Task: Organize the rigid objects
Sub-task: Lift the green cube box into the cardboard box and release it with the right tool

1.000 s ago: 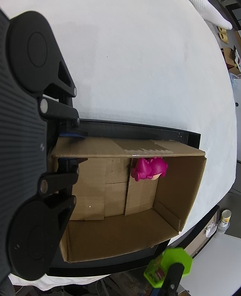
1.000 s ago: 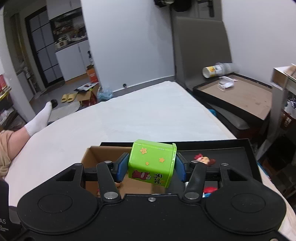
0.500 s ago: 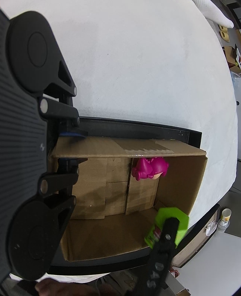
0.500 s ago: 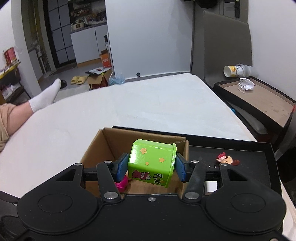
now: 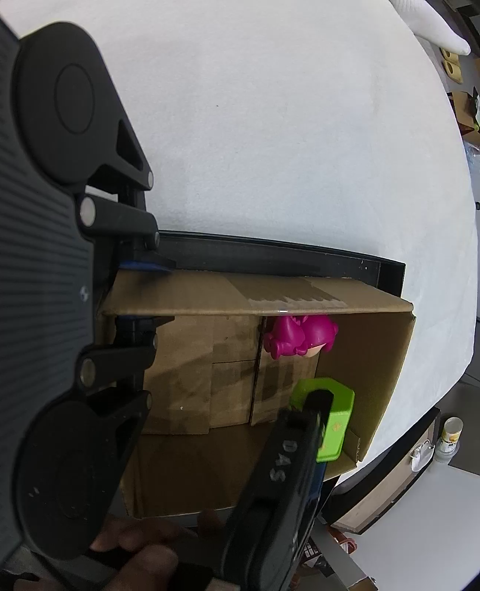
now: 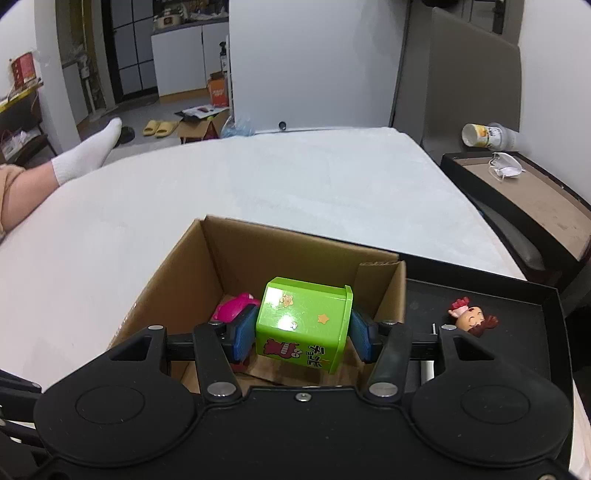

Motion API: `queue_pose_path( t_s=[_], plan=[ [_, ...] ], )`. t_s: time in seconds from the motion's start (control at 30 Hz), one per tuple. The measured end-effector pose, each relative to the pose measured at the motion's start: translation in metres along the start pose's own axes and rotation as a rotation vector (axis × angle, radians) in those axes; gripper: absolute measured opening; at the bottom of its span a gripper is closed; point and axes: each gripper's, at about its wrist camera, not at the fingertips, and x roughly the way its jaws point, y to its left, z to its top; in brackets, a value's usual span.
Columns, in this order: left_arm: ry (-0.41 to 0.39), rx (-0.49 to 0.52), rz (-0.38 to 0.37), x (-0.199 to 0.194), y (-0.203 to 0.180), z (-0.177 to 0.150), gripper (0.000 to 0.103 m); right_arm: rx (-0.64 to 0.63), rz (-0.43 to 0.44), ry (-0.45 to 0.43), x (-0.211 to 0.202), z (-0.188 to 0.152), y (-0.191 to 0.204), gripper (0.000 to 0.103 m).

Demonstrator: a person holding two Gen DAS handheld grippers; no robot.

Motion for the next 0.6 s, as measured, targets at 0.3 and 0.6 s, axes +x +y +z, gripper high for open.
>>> queue_pose_path(
  t_s=[0.3, 0.6],
  plan=[
    [0.023, 0.001, 0.008, -0.008, -0.007, 0.0, 0.021, -0.041, -0.011, 0.05, 0.014, -0.008, 0.006, 0.053],
    [-0.011, -0.013, 0.025, -0.022, -0.005, 0.003, 0.021, 0.032, 0.035, 0.006, -0.011, 0.001, -0.01, 0.054]
  ],
)
